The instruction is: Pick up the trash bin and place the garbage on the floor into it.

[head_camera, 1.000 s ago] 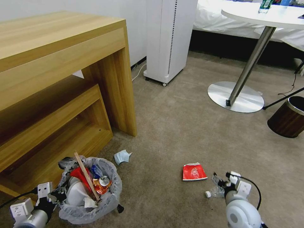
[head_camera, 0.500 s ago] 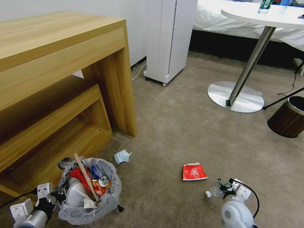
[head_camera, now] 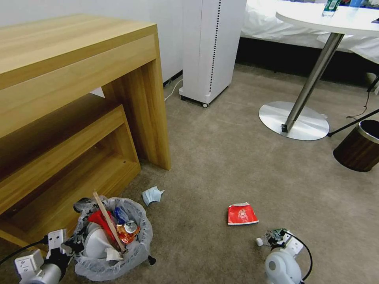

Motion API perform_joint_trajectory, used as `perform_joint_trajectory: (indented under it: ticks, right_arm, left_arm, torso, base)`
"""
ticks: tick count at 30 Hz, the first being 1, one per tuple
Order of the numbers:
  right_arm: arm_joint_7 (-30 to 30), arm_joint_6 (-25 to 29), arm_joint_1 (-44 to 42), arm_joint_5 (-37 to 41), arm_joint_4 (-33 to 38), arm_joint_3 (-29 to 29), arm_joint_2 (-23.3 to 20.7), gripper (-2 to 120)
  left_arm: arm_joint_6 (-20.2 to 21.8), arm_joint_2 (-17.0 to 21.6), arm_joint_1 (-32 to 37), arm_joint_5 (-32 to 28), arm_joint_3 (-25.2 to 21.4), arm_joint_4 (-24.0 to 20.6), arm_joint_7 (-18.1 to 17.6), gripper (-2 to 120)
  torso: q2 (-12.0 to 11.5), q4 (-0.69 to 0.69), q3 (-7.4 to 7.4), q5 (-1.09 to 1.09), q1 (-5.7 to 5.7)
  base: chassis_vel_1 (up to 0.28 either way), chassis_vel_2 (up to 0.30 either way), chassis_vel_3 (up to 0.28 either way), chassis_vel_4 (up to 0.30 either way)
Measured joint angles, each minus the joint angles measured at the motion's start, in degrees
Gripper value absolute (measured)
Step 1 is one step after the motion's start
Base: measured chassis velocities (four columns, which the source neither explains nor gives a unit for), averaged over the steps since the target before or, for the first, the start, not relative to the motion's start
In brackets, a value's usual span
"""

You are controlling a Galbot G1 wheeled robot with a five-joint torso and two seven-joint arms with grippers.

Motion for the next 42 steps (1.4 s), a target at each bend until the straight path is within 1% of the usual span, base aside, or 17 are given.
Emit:
perform_joint_trajectory:
  ticks: [12, 15, 17, 20, 21, 23, 24, 27, 28, 31, 32, 35, 36, 38, 40, 41, 42]
  right_arm:
    - [-1.99, 2.02, 4.43, -1.31, -4.5, -1.11, 0.74, 78]
    - [-2.55, 2.61, 4.64, -1.96, -5.84, -1.27, 0.75, 65]
    - [-2.63, 2.79, 4.67, -2.17, -6.11, -1.34, 0.76, 63]
    - [-2.96, 3.33, 4.56, -2.87, -6.6, -1.54, 0.64, 57]
    - [-3.11, 3.42, 4.45, -3.0, -6.63, -1.55, 0.49, 51]
    - [-3.13, 3.43, 4.44, -3.02, -6.66, -1.55, 0.4, 49]
    - [-3.2, 3.49, 4.42, -3.16, -6.77, -1.55, 0.25, 43]
    - [-3.63, 3.82, 4.09, -3.55, -6.71, -1.63, -0.31, 34]
    - [-3.63, 3.82, 4.09, -3.55, -6.71, -1.63, -0.31, 34]
    - [-5.21, 5.02, 2.7, -4.12, -4.67, -1.75, -1.54, 19]
    - [-5.21, 5.02, 2.7, -4.12, -4.67, -1.75, -1.54, 19]
    - [-7.05, 6.53, 1.21, -4.77, -1.0, -1.79, -3.57, 11]
    - [-7.05, 6.53, 1.21, -4.77, -1.0, -1.79, -3.57, 11]
    - [-8.83, 8.11, -0.19, -4.9, 3.26, -1.86, -6.05, 6]
    - [-9.34, 8.78, -0.59, -4.98, 4.62, -1.97, -6.85, 4]
    - [-11.31, 10.28, -1.54, -5.29, 8.57, -2.22, -9.54, 3]
    - [-11.31, 10.28, -1.54, -5.29, 8.57, -2.22, -9.54, 3]
  left_arm:
    - [-0.87, -0.12, 1.44, 0.18, -0.78, -0.87, 0.53, 0]
    - [-0.87, -0.3, 1.2, 0.13, -0.63, -1.14, 0.5, 0]
    - [-0.87, -0.36, 1.17, 0.13, -0.53, -1.25, 0.49, 0]
    - [-0.87, -0.6, 1.04, 0.13, -0.3, -1.57, 0.46, 0]
    - [-0.87, -0.69, 0.99, 0.14, -0.24, -1.59, 0.45, 0]
    - [-0.87, -0.77, 0.99, 0.16, -0.19, -1.59, 0.46, 0]
    - [-0.88, -0.85, 0.99, 0.19, -0.16, -1.59, 0.46, 0]
    - [-1.03, -0.91, 0.98, 0.27, -0.15, -1.45, 0.48, 0]
    - [-1.03, -0.91, 0.98, 0.27, -0.15, -1.45, 0.48, 0]
    - [-1.04, -0.88, 0.8, 0.27, -0.15, -1.19, 0.48, 0]
    - [-1.04, -0.88, 0.8, 0.27, -0.15, -1.19, 0.48, 0]
    - [-1.04, -0.79, 0.66, 0.29, -0.14, -0.87, 0.49, 0]
    - [-1.04, -0.79, 0.66, 0.29, -0.14, -0.87, 0.49, 0]
    - [-1.04, -0.61, 0.65, 0.3, -0.13, -0.83, 0.49, 0]
    - [-1.04, -0.56, 0.65, 0.3, -0.14, -0.84, 0.48, 0]
    - [-1.02, -0.42, 0.73, 0.29, -0.16, -0.9, 0.49, 0]
    - [-1.02, -0.42, 0.73, 0.29, -0.16, -0.9, 0.49, 0]
  torso:
    - [0.0, 0.01, 0.0, 0.0, 0.0]
    - [0.0, 0.0, 0.0, 0.0, 0.0]
    - [0.0, 0.01, 0.0, -0.01, 0.0]
    - [0.0, 0.01, 0.0, 0.0, 0.0]
    - [0.0, 0.0, 0.0, -0.01, 0.0]
    - [0.0, 0.01, 0.0, -0.01, 0.0]
    - [0.0, 0.01, 0.0, -0.01, 0.0]
    - [0.0, 0.01, 0.0, 0.01, 0.0]
    - [0.0, 0.01, 0.0, 0.01, 0.0]
    - [0.0, -0.01, 0.0, 0.02, 0.0]
    - [0.0, -0.01, 0.0, 0.02, 0.0]
    - [0.0, 0.0, 0.0, 0.01, 0.0]
    - [0.0, 0.0, 0.0, 0.01, 0.0]
    - [0.0, 0.0, 0.0, 0.02, 0.0]
    - [0.0, 0.0, 0.0, 0.01, 0.0]
    - [0.0, 0.0, 0.0, 0.02, 0.0]
    - [0.0, 0.0, 0.0, 0.02, 0.0]
  base:
    - [0.0, 0.0, 0.0, 0.0]
    - [0.0, 0.0, 0.0, 0.0]
    - [0.0, 0.0, 0.0, 0.0]
    - [0.0, 0.0, 0.0, 0.0]
    - [0.0, 0.0, 0.0, 0.0]
    - [0.0, 0.0, 0.0, 0.0]
    - [0.0, 0.0, 0.0, 0.0]
    - [0.0, 0.0, 0.0, 0.0]
    - [0.0, 0.0, 0.0, 0.0]
    - [0.0, 0.0, 0.0, 0.0]
    - [0.0, 0.0, 0.0, 0.0]
    - [0.0, 0.0, 0.0, 0.0]
    - [0.0, 0.0, 0.0, 0.0]
    - [0.0, 0.0, 0.0, 0.0]
    - [0.0, 0.0, 0.0, 0.0]
    - [0.0, 0.0, 0.0, 0.0]
    - [0.0, 0.0, 0.0, 0.0]
